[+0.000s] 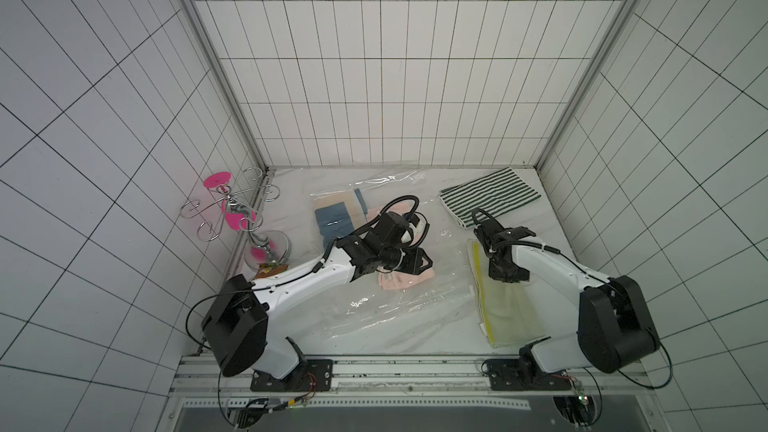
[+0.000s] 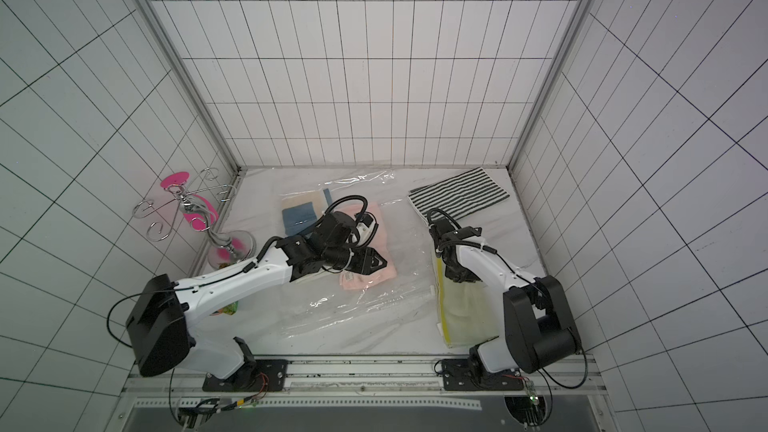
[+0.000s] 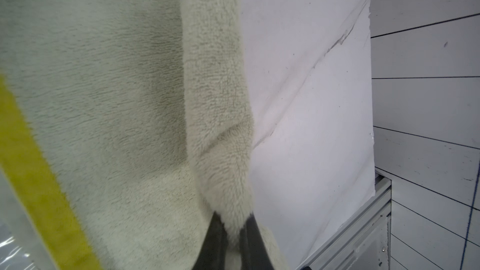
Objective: Place the folded towel into the vacuum bag
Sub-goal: Pick up the towel from the center of the board.
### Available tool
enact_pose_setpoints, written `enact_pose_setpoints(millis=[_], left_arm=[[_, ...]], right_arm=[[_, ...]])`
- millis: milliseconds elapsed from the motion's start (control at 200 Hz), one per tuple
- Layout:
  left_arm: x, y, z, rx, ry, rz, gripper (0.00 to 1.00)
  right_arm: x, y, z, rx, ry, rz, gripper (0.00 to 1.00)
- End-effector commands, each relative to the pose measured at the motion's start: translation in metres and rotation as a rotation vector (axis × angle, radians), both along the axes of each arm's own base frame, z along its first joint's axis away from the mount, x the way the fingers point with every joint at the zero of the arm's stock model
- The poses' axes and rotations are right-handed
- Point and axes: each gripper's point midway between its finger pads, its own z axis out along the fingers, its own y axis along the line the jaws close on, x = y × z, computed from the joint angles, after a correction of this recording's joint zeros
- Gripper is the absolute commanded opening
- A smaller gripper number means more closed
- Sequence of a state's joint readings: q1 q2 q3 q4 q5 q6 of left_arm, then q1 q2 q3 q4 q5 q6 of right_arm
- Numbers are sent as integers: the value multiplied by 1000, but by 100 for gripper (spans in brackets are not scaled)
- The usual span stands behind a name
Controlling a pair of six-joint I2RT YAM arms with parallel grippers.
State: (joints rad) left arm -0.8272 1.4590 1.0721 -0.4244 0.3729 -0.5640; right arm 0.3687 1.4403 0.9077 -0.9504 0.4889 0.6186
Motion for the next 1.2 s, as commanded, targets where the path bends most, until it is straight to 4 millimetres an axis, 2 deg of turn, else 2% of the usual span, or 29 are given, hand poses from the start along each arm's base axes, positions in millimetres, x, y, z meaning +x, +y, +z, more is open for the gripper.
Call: enact_pose_setpoints(millis=[0,85,195,315,410,545,745,920,1194], left_arm=[[0,15,-11,48,-9,25,36],[-2,18,-15,55,-3,31,36],[-1,20,-17,59,0,40,36],[0,25,-14,54,-6,50,36],[0,29,-14,55,-7,57,36],[1,36,-17,65,-5,69,36],[4,43,-18,82,-16,85,36],[7,50,-18,100,-30,100,36],[8,56,-22,140,-38,107,36]], right_arm=[[-12,-6,20,-85,-11,-7,0],[-8,-1,32,-112,-20,27,0],[-4,22,30,-91,-7,81,2],[-5,47,15,-72,33,124,4],[-7,66,-5,-30,75,149,7],[-15,80,-33,36,141,155,14],[-26,101,-50,223,170,152,36],[-32,113,-53,422,160,127,45],[-34,113,-54,526,157,109,61]])
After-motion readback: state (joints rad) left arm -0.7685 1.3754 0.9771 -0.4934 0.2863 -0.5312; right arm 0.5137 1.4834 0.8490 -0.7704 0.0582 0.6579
